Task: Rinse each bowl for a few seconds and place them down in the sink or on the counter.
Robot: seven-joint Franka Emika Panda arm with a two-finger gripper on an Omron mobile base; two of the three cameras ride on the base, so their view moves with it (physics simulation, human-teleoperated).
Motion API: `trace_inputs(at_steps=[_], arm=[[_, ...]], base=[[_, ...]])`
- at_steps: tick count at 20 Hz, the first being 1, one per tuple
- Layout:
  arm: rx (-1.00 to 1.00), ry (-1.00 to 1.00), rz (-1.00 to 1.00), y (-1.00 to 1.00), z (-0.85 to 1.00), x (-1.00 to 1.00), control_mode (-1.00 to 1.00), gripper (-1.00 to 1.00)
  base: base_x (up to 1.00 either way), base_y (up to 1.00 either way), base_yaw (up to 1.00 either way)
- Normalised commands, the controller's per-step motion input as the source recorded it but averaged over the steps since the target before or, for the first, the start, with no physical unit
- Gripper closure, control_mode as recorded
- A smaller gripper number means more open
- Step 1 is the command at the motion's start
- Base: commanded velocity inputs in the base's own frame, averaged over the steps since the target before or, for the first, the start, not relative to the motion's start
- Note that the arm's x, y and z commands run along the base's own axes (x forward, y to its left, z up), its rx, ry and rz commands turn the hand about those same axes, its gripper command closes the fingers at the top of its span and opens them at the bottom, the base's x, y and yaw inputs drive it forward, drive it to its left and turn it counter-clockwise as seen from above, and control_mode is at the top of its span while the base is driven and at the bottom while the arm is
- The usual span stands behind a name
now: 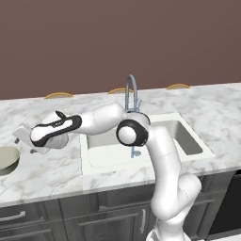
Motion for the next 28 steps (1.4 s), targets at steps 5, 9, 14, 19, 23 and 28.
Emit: trace_inputs(at_steps=[5, 9, 14, 19, 23, 28], arm=[[0.0, 0.0, 0.0, 0.02, -0.04, 0.0, -1.0, -1.0], [0.0, 0.0, 0.0, 0.03, -0.02, 0.0, -1.0, -1.0], [0.0, 0.0, 0.0, 0.11, -0.02, 0.0, -1.0, -1.0], [0.0, 0.0, 0.0, 0.14, -0.11, 0.0, -1.0, -1.0], [0.0, 0.0, 0.0, 0.09, -0.11, 0.0, -1.0, -1.0], [0.0, 0.0, 0.0, 0.09, -0.13, 0.0, -1.0, -1.0]], base=[[0.0, 0.0, 0.0], [0.0, 0.0, 0.0], [0.0, 0.0, 0.0], [0.0, 0.0, 0.0], [0.0, 0.0, 0.0], [0.0, 0.0, 0.0]])
